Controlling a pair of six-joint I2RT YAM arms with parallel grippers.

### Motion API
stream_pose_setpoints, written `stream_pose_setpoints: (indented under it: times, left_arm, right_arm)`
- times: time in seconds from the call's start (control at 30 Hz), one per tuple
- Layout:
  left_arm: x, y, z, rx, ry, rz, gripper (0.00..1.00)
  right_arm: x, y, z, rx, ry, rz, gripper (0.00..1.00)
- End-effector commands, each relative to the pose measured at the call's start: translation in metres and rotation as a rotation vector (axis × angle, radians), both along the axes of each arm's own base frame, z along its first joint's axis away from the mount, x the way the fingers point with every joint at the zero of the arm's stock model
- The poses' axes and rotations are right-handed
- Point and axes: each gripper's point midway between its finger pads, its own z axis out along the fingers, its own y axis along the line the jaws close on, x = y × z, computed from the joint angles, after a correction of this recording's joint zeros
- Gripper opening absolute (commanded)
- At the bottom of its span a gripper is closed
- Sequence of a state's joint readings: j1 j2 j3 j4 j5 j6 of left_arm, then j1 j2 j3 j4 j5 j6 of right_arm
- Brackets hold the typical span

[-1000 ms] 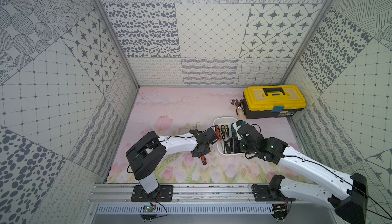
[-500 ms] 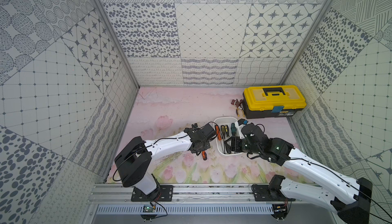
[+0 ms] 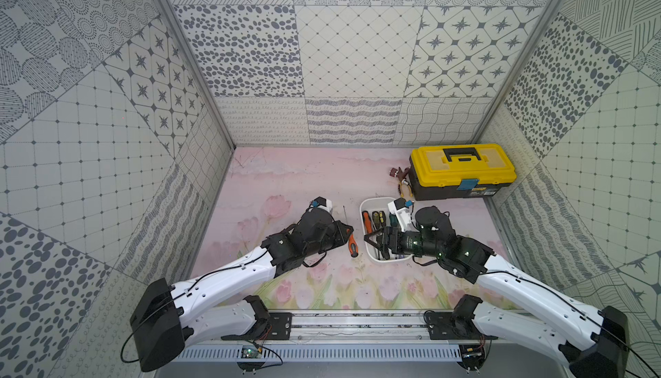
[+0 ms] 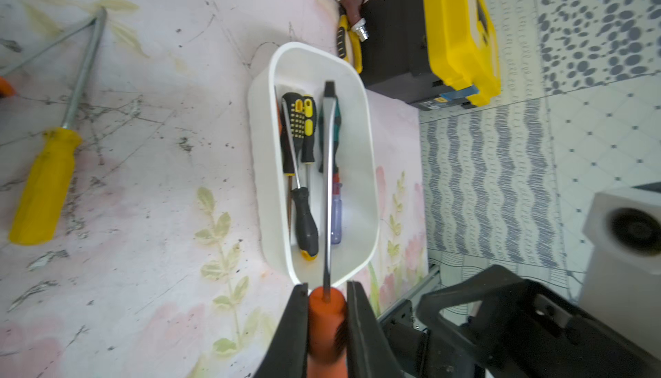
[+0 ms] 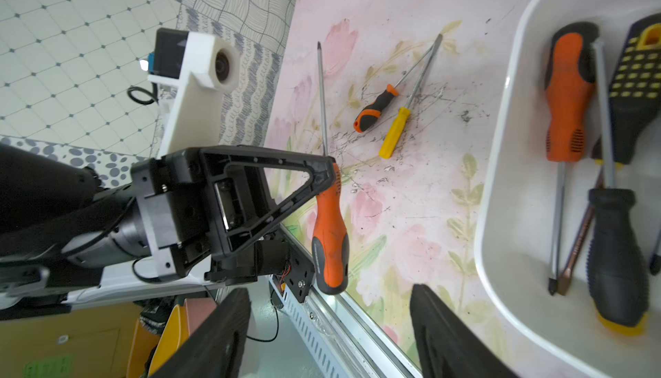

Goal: Put the screwdriver on the desktop into the storage box
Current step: Pick up the screwdriver from the center of the board.

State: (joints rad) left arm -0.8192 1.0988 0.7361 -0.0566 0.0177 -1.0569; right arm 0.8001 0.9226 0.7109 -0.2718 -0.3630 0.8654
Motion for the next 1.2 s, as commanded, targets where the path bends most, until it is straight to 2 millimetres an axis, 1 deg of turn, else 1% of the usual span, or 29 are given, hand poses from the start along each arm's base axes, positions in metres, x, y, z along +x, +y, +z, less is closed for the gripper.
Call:
stream_pose_setpoints:
  times: [0.0, 0.17, 0.3, 0.33, 0.43, 0.5, 0.53, 0.67, 0.73, 0.77, 0.87, 0.97, 1.07, 1.1, 1.13, 1.17]
  left_arm:
    - [-0.009, -0.033, 0.089, -0.419, -0.199, -0.201, 0.00]
    - [-0.023, -0.039, 0.109, -0.563, -0.231, -0.302, 0.00]
    - [-0.031, -0.037, 0.114, -0.590, -0.248, -0.333, 0.00]
    - [-0.032, -0.035, 0.114, -0.592, -0.261, -0.330, 0.00]
    - [-0.031, -0.028, 0.105, -0.559, -0.268, -0.297, 0.00]
    - [-0.033, -0.025, 0.102, -0.557, -0.269, -0.293, 0.00]
    - [-0.034, -0.025, 0.102, -0.560, -0.272, -0.297, 0.00]
    - [-0.038, -0.025, 0.100, -0.560, -0.266, -0.312, 0.00]
    - [-0.039, -0.025, 0.101, -0.565, -0.265, -0.317, 0.00]
    - [-0.039, -0.025, 0.101, -0.566, -0.269, -0.317, 0.00]
    - [-0.038, -0.023, 0.100, -0.568, -0.270, -0.311, 0.00]
    - [-0.032, -0.018, 0.096, -0.563, -0.264, -0.277, 0.00]
    - [-0.026, -0.011, 0.091, -0.538, -0.269, -0.233, 0.00]
    - [-0.025, -0.010, 0.092, -0.536, -0.273, -0.227, 0.00]
    - [-0.025, -0.009, 0.092, -0.533, -0.274, -0.223, 0.00]
    - [-0.024, -0.008, 0.092, -0.531, -0.275, -0.219, 0.00]
  right_arm:
    - [-0.006, 0.012, 0.033, 0.166, -0.065, 0.070, 0.79]
    - [-0.004, 0.015, 0.030, 0.243, -0.056, 0.071, 0.80]
    - [-0.002, 0.018, 0.026, 0.274, -0.042, 0.070, 0.80]
    - [-0.002, 0.019, 0.027, 0.276, -0.039, 0.077, 0.79]
    - [-0.002, 0.021, 0.025, 0.290, -0.029, 0.078, 0.77]
    - [-0.002, 0.023, 0.031, 0.317, -0.038, 0.087, 0.76]
    - [-0.004, 0.024, 0.025, 0.319, -0.031, 0.099, 0.75]
    - [-0.013, 0.038, 0.033, 0.356, -0.063, 0.169, 0.75]
    - [-0.017, 0.044, 0.029, 0.345, -0.063, 0.193, 0.74]
    - [-0.017, 0.048, 0.040, 0.359, -0.085, 0.205, 0.73]
    - [-0.020, 0.049, 0.042, 0.368, -0.103, 0.211, 0.72]
    - [-0.022, 0.045, 0.041, 0.356, -0.107, 0.206, 0.67]
    - [-0.026, 0.040, 0.043, 0.347, -0.118, 0.203, 0.58]
    - [-0.026, 0.038, 0.045, 0.349, -0.124, 0.197, 0.54]
    - [-0.028, 0.035, 0.037, 0.336, -0.116, 0.194, 0.48]
    - [-0.029, 0.033, 0.039, 0.336, -0.120, 0.194, 0.42]
